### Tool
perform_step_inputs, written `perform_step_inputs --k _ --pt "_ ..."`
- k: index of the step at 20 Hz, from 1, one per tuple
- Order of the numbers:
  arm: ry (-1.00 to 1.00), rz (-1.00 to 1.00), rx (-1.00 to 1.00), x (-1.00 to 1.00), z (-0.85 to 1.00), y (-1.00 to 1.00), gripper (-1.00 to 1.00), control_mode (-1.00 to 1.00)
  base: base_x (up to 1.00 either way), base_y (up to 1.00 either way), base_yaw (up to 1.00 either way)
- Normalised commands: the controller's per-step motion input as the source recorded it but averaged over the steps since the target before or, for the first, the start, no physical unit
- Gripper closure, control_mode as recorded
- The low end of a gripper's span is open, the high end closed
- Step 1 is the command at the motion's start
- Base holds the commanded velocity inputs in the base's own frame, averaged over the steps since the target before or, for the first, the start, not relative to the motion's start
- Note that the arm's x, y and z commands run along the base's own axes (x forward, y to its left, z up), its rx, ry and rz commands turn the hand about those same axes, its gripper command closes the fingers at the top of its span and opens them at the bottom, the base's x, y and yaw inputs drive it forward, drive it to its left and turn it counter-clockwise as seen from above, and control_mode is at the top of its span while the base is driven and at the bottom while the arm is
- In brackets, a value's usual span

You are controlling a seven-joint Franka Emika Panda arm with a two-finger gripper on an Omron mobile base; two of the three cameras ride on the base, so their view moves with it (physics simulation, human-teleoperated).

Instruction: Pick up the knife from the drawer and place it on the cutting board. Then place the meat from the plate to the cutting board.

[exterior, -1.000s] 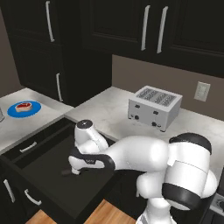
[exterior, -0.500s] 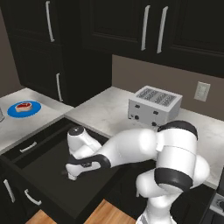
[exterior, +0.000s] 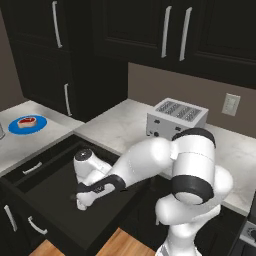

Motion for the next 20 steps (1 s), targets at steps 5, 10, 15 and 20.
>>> perform_step_inputs --k 5,10,15,20 --pt "-0.04 0.02 -0.03 0.10 -0.15 0.00 -1.00 -1.00 0.00 0.00 0.00" --pt "-0.13 0.01 -0.06 0.16 -0.22 0.04 -1.00 -1.00 0.00 0.00 0.00" --pt "-0.14 0.00 -0.04 0.11 -0.18 0.08 -1.00 -1.00 0.00 0.00 0.00" --pt "-0.10 0.00 -0.01 0.16 -0.11 0.19 -1.00 -1.00 0.00 0.00 0.00"
